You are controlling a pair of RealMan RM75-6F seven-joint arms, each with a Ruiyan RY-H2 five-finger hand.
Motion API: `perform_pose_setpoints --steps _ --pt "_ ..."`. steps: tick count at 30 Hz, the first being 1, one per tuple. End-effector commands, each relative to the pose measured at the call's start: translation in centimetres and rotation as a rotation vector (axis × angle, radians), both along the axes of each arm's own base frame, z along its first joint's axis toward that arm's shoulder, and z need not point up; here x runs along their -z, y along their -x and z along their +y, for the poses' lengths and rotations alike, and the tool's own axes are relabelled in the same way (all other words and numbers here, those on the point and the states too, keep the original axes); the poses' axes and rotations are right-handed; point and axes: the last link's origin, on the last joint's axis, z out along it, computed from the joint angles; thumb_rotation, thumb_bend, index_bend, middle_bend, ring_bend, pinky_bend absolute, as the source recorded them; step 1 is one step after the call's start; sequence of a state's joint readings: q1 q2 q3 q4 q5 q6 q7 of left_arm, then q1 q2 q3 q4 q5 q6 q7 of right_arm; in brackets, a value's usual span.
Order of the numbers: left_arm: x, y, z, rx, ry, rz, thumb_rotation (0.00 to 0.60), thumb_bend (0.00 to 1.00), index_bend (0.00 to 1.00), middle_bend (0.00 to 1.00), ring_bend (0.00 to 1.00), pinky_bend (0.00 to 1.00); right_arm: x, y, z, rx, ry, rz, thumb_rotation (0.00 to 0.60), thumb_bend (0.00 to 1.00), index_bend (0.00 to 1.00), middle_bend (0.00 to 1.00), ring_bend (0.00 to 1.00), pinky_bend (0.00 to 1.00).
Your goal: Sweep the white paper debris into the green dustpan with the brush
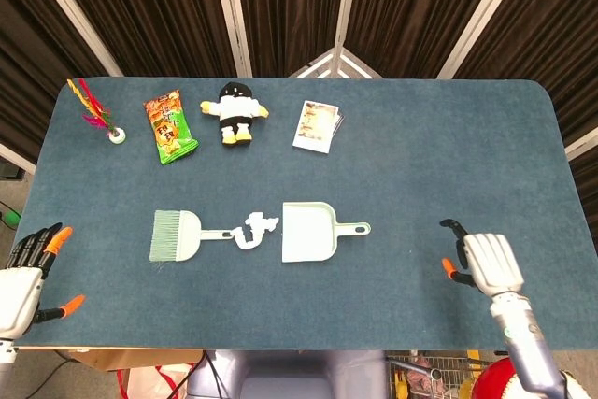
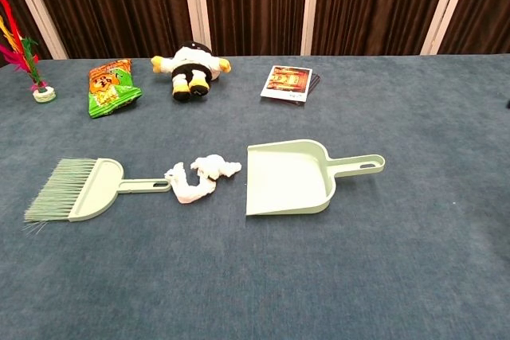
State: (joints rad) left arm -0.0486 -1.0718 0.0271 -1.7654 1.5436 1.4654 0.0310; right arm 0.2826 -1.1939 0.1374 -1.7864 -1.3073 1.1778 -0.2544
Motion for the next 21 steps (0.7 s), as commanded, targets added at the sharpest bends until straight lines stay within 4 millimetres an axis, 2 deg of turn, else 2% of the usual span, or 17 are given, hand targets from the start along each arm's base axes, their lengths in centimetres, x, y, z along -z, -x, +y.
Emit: perform_pose_setpoints --steps 1,7,12,21 --pt "0.0 0.0 0.0 0.0 0.004 0.001 0.6 0.0 0.0 0.0 0.0 0.0 1.9 -1.5 -1.6 -0.021 -0.024 0.011 0.6 0.36 0.29 0.82 0.85 0.78" --pt "0.1 -0.1 0.1 0.002 0.012 -0.002 0.6 0.0 0.0 0.0 0.0 0.0 4.4 -3.0 -2.9 -0.04 -0.048 0.038 0.6 0.36 0.29 0.85 0.9 0.84" --pt "0.1 0.1 0.4 -0.011 0.017 -0.013 0.6 0.0 0.0 0.0 0.0 0.0 6.7 -4.2 -3.8 -0.041 -0.078 0.042 0.6 0.35 0.29 0.91 0.96 0.89" --pt "0.3 0.1 0.5 -0.024 0.038 -0.021 0.6 0.0 0.0 0.0 0.0 0.0 10.9 -5.3 -4.0 -0.036 -0.12 0.061 0.6 0.36 0.34 0.93 0.98 0.9"
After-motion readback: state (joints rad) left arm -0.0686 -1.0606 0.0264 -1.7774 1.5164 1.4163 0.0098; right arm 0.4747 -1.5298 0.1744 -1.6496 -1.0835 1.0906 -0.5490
